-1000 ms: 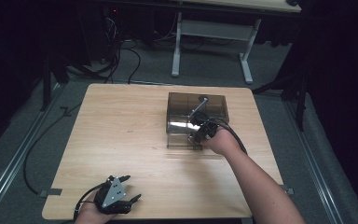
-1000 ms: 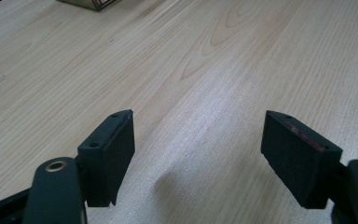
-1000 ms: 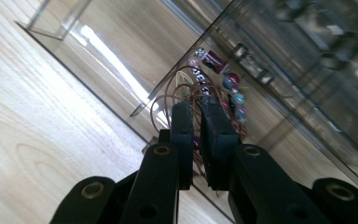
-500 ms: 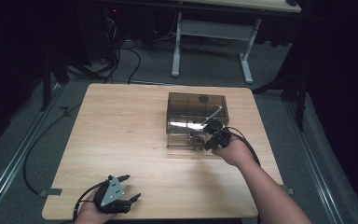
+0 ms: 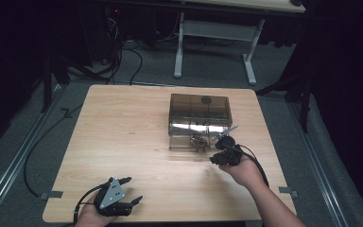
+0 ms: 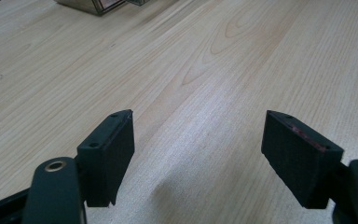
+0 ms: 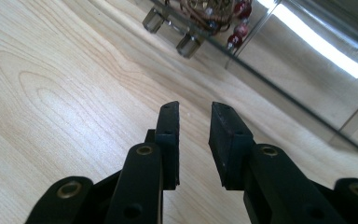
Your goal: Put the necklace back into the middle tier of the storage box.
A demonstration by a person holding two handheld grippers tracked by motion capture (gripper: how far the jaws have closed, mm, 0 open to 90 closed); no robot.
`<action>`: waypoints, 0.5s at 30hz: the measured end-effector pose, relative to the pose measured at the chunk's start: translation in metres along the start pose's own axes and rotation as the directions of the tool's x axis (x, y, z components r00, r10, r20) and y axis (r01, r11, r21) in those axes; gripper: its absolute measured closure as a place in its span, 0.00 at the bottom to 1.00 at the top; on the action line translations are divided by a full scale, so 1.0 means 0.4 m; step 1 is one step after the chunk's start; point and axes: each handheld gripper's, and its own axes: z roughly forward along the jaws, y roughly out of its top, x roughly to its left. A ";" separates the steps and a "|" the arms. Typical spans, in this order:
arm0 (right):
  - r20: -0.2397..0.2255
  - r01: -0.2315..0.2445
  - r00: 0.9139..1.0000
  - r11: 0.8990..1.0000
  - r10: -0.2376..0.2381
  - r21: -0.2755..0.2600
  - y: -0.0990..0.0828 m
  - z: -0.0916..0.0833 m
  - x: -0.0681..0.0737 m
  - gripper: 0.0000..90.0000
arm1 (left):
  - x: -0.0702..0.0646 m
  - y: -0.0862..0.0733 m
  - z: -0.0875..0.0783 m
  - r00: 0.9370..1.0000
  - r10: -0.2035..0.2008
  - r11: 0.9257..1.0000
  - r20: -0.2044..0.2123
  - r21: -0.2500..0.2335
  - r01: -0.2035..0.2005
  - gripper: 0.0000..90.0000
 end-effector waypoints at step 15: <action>-0.011 -0.017 1.000 0.958 0.015 -0.288 -0.151 0.022 -0.001 0.70 | 0.002 -0.002 -0.003 1.000 -0.008 1.000 -0.003 -0.018 0.008 0.29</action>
